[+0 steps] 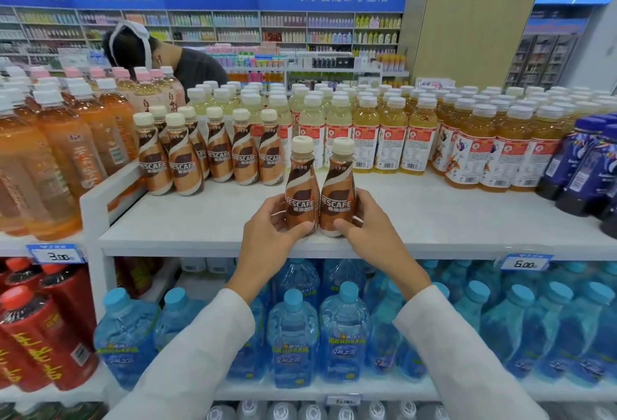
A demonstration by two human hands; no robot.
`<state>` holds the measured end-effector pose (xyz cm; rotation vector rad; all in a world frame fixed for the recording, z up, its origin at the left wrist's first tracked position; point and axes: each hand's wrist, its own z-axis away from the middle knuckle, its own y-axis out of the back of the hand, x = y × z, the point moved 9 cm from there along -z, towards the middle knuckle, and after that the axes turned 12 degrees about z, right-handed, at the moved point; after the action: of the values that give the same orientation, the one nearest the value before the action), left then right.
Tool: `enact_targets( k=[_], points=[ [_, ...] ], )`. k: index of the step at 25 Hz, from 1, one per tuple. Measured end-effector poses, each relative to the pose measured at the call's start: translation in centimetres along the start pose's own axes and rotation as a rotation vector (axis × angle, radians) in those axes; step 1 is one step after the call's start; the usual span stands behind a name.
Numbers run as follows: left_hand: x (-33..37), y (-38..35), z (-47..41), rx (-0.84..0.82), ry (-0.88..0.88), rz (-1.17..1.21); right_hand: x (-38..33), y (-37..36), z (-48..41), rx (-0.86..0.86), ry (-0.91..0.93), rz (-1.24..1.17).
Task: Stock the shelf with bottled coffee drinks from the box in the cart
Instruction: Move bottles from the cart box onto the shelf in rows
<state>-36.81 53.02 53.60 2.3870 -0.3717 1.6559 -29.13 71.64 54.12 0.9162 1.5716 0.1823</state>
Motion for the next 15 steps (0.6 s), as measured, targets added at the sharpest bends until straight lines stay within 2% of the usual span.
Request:
enact_targets(
  k=[3,8,12,15],
  points=[
    [0.4,0.0,0.3,0.026,-0.010,-0.010,0.3,-0.3,0.4,-0.074,0.001,-0.060],
    [1.0,0.0,0.9,0.051,-0.017,-0.036,0.4,1.0,1.7,0.208,-0.041,-0.012],
    [1.0,0.4,1.2,0.119,-0.029,-0.060,-0.1,0.4,1.7,0.139,-0.024,-0.037],
    [1.0,0.3,1.3,0.126,-0.033,-0.060,-0.1,0.4,2.3,0.217,-0.041,-0.066]
  ],
)
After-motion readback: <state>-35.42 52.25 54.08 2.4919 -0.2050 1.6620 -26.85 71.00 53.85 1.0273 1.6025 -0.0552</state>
